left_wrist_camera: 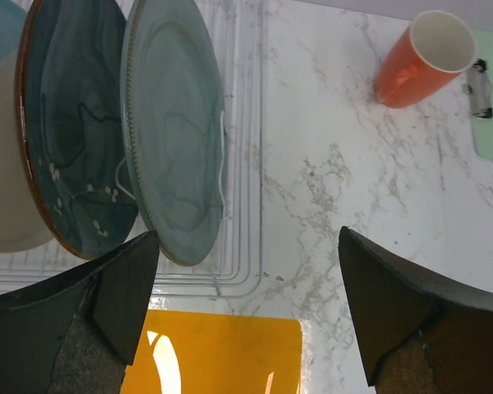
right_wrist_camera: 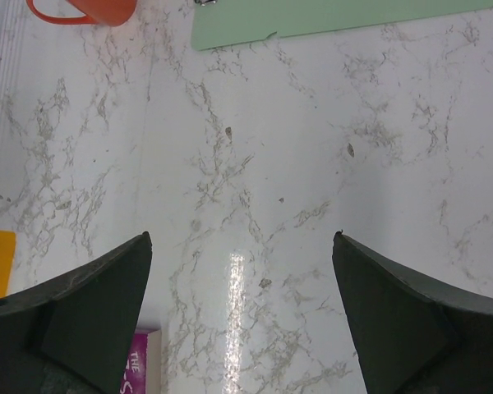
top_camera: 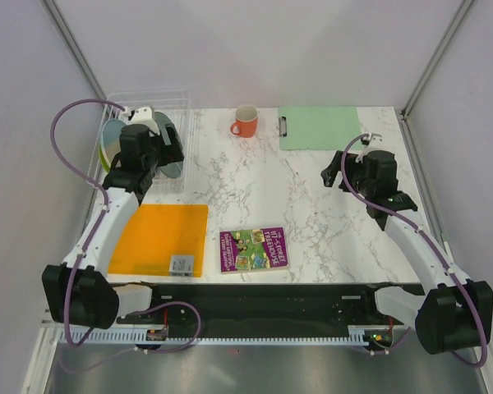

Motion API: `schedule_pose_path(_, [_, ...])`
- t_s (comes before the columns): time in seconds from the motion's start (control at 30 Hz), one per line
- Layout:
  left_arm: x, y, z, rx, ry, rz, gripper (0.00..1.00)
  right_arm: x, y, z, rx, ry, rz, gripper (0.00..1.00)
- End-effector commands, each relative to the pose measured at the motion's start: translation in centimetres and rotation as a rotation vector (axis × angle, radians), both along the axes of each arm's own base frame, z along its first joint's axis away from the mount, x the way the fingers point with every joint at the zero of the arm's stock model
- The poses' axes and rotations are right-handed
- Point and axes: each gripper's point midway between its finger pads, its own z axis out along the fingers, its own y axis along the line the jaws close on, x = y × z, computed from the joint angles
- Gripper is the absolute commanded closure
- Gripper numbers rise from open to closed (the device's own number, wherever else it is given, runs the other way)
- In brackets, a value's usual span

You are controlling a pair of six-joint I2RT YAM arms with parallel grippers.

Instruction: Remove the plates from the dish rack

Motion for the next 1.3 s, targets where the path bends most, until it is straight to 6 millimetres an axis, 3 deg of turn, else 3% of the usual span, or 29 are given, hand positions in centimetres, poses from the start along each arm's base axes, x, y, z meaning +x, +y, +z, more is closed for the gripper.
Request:
schedule_pose_path(0.0, [3.0, 2.5, 1.0, 0.105, -0.073, 0.118, 0.07, 0.5, -0.3, 0.2, -0.028, -0.014, -0.007, 0.02])
schedule_pose_path(0.13, [4.2, 3.7, 0.4, 0.143, -0.091, 0.180, 0.09, 0.7, -0.2, -0.4, -0.028, 0.000, -0.002, 0.02])
schedule_pose_path(0.4, [4.9, 4.8, 1.7, 0.179, -0.162, 0.247, 0.08, 1.0, 0.3, -2.6, -0.020, 0.053, 0.018, 0.02])
schedule_pose_path(0.63, [7.2, 4.5, 0.1, 0.195, -0.130, 0.243, 0.09, 1.3, 0.3, -2.3, -0.018, 0.045, 0.020, 0.02])
schedule_pose_path(0.77, [9.0, 4.3, -1.3, 0.191, -0.106, 0.250, 0.16, 1.6, 0.5, -2.1, -0.015, 0.039, 0.027, 0.02])
schedule_pose_path(0.83, [9.8, 4.4, -1.0, 0.192, -0.118, 0.263, 0.18, 1.6, 0.6, -2.1, -0.012, 0.041, 0.030, 0.02])
schedule_pose_path(0.87, [10.3, 4.6, -2.2, 0.207, -0.093, 0.269, 0.19, 1.6, 0.6, -2.2, -0.011, 0.044, 0.033, 0.02])
schedule_pose_path(1.0, [11.5, 4.8, -3.3, 0.278, -0.062, 0.302, 0.24, 1.4, 1.1, -2.9, 0.004, 0.057, 0.056, 0.02])
schedule_pose_path(1.1, [11.6, 5.2, -3.7, 0.295, -0.053, 0.328, 0.34, 1.4, 1.2, -3.3, 0.005, 0.067, 0.060, 0.02])
schedule_pose_path(1.13, [11.6, 5.2, -3.9, 0.298, -0.048, 0.327, 0.47, 1.4, 1.2, -3.4, 0.005, 0.070, 0.060, 0.02])
schedule_pose_path(1.27, [11.4, 5.5, -4.3, 0.313, -0.037, 0.344, 0.71, 1.2, 1.1, -3.4, 0.003, 0.070, 0.057, 0.02])
